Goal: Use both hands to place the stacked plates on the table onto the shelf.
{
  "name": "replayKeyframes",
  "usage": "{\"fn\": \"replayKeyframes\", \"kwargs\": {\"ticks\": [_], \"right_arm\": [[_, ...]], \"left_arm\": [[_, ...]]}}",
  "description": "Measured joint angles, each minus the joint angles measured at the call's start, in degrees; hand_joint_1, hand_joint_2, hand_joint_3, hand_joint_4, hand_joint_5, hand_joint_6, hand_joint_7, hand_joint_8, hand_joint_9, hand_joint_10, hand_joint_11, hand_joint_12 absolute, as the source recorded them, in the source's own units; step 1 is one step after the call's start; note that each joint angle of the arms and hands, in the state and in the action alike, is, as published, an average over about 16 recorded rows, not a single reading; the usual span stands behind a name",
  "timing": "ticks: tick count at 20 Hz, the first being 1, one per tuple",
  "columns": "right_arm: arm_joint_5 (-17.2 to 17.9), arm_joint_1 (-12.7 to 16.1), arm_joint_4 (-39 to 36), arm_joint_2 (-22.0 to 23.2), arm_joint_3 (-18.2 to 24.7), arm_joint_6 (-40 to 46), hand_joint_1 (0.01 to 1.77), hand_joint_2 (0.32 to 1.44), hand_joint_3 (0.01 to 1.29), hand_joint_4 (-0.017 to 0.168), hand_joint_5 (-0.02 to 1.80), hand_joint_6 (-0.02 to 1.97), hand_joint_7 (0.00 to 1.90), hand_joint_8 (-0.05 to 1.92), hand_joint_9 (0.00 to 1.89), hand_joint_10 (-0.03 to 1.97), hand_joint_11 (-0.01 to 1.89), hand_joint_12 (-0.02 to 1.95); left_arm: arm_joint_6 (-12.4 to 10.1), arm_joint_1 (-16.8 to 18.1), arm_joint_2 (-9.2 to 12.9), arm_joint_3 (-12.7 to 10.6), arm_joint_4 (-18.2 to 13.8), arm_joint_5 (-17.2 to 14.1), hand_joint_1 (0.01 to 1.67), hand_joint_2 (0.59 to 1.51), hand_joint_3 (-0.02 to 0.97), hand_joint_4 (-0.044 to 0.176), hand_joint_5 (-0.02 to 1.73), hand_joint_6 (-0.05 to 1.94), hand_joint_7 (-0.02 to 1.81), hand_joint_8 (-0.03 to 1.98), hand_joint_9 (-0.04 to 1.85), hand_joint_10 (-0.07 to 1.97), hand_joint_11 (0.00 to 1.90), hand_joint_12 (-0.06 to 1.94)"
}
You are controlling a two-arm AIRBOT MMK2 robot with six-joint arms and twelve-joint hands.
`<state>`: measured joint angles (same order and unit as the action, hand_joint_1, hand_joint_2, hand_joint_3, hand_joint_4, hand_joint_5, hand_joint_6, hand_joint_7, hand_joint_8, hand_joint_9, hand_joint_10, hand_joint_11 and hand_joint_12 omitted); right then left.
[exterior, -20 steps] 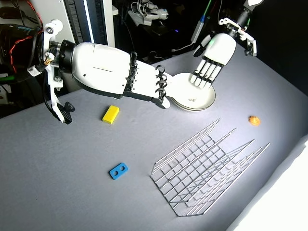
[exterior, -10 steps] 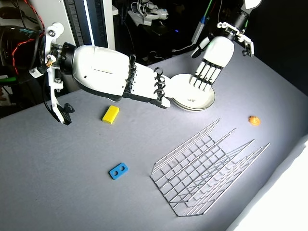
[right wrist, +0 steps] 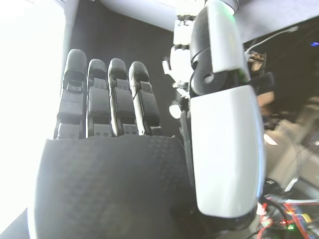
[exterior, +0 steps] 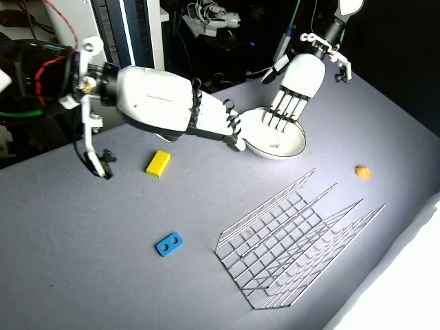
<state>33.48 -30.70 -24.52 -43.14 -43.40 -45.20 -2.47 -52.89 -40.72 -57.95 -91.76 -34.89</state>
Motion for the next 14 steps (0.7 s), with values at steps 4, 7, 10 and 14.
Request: {"fn": "replayKeyframes", "kwargs": {"ticks": [4,7,10,14], "right_arm": [[-0.34,0.56,0.06,-3.49,-1.03,-3.66,1.12,1.02,0.02,-0.001,0.15,0.02,0.14,0.01,0.12,0.02,0.02,0.54],[-0.53,1.33,0.12,-6.25,-1.88,-6.19,1.11,1.03,0.02,-0.001,0.14,0.02,0.14,0.01,0.12,0.02,0.02,0.55],[-0.92,2.2,0.19,-9.19,-3.02,-8.61,1.12,1.03,0.02,-0.001,0.13,0.02,0.14,0.01,0.13,0.02,0.02,0.57],[-2.0,3.48,0.27,-13.25,-4.87,-11.71,1.13,1.04,0.02,-0.001,0.13,0.02,0.15,0.01,0.14,0.02,0.02,0.62]], "left_arm": [[0.01,0.26,-0.26,2.32,2.58,2.16,0.02,1.135,0.0,-0.008,-0.01,-0.03,-0.01,-0.01,0.02,0.01,0.02,0.01],[0.01,0.49,-0.49,3.82,4.47,3.69,0.02,1.137,0.0,-0.008,-0.01,-0.03,-0.01,0.0,0.02,0.01,0.02,0.01],[0.01,0.76,-0.74,4.94,6.08,4.91,0.02,1.141,0.0,-0.008,-0.01,-0.03,-0.01,0.0,0.02,0.01,0.02,0.01],[0.01,1.01,-1.06,5.76,7.58,5.91,0.02,1.141,0.0,-0.009,-0.01,-0.03,-0.01,0.0,0.02,0.01,0.02,0.01]]}}
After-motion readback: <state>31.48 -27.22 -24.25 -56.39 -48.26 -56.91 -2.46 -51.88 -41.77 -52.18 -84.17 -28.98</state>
